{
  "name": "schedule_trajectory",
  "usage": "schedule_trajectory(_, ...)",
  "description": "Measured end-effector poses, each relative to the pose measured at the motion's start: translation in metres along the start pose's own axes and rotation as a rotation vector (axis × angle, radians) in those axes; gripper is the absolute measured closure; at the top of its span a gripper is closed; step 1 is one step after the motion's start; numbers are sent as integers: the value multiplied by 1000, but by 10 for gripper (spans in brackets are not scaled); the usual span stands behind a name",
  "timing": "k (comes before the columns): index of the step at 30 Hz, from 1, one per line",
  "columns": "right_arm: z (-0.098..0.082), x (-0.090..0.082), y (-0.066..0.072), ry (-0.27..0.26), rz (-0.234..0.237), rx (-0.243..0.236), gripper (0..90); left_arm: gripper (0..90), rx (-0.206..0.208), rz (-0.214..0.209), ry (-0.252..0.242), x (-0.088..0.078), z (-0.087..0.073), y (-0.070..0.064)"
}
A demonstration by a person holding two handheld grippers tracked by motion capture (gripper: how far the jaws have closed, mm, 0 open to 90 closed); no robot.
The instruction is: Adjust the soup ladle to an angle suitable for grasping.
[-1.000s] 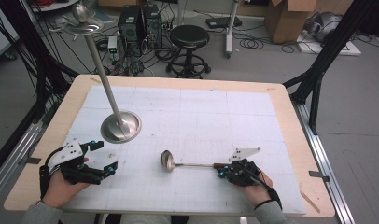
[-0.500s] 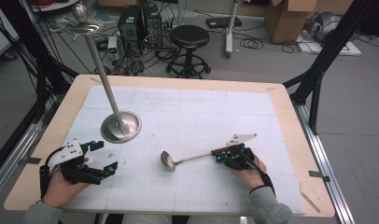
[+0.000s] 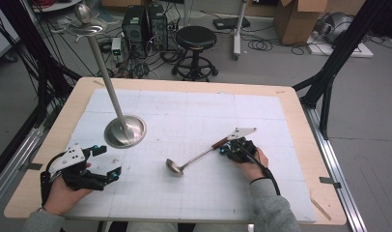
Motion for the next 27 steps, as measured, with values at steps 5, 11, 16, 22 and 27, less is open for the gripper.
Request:
schedule_trajectory(5, 9, 12, -4, -16, -28, 18, 900, 18, -3, 1, -2, 0, 0, 0)
schedule_trajectory(11, 13, 7, 2, -29, 13, 46, 900, 18, -5, 1, -4, 0, 0, 1)
schedule_trajectory(16, 32, -2, 34, -77, 98, 9, 900, 18, 0, 4, 2, 0, 0, 0)
schedule_trajectory(22, 52, 4, 91, -88, 197, -89, 900, 17, -2, 9, -2, 0, 0, 1)
schedule_trajectory(27, 55, 17, 114, -55, 224, -109, 900, 17, -1, 11, -1, 0, -1, 2)
Point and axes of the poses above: each handheld gripper's, and its own axes: x roughly forward along the jaws, z roughly out of its top, y roughly to its left, the point moved 10 cm from there along x, roughly forward along the jaws, and after that the axes turned 14 degrees about -z, right-handed, at the moved point
